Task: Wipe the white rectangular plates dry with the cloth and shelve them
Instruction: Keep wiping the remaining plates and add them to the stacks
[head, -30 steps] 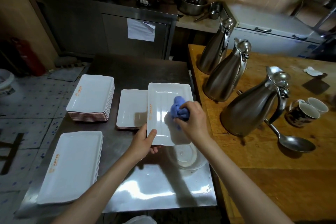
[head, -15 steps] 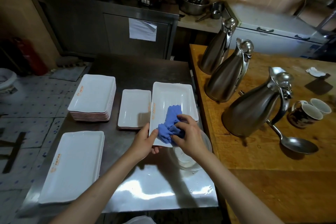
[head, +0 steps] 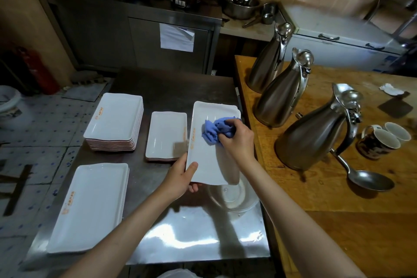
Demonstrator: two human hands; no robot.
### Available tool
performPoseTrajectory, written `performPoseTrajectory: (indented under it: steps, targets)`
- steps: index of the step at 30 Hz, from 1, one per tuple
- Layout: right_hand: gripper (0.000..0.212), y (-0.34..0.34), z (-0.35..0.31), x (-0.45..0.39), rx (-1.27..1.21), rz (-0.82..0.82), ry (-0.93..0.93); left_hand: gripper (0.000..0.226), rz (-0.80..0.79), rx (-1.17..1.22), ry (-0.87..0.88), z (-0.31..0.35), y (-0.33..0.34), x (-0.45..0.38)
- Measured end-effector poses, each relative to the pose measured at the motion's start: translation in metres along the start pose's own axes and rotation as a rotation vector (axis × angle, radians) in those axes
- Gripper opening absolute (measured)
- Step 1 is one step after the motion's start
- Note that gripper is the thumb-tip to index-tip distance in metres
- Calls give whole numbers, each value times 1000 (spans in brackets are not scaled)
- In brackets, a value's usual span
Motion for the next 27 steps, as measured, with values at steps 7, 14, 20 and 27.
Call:
performPoseTrajectory:
  steps: [7,14,20,27]
  targets:
    - [23,-8,1,-20,8,86,96,34,-52,-30,-17,-3,7,2]
    - [18,4,-5,-4,5,-49,16,27,-12,51,-29,-3,3,3]
    - [10,25,-10,35,60,-246,-106,24,28,95,-38,-2,-4,1]
    - [17,25,1,60,162,-333,-167,23,45,101,-37,0,-8,2]
Point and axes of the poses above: each hand's wrist, its own x-axis away from the middle knuckle, its own y-axis out of the palm, z = x × y, the point moved 8 cm from there along -x, towards the middle knuckle, and after that the axes turned 8 degrees about -z, right-handed, at the moved point
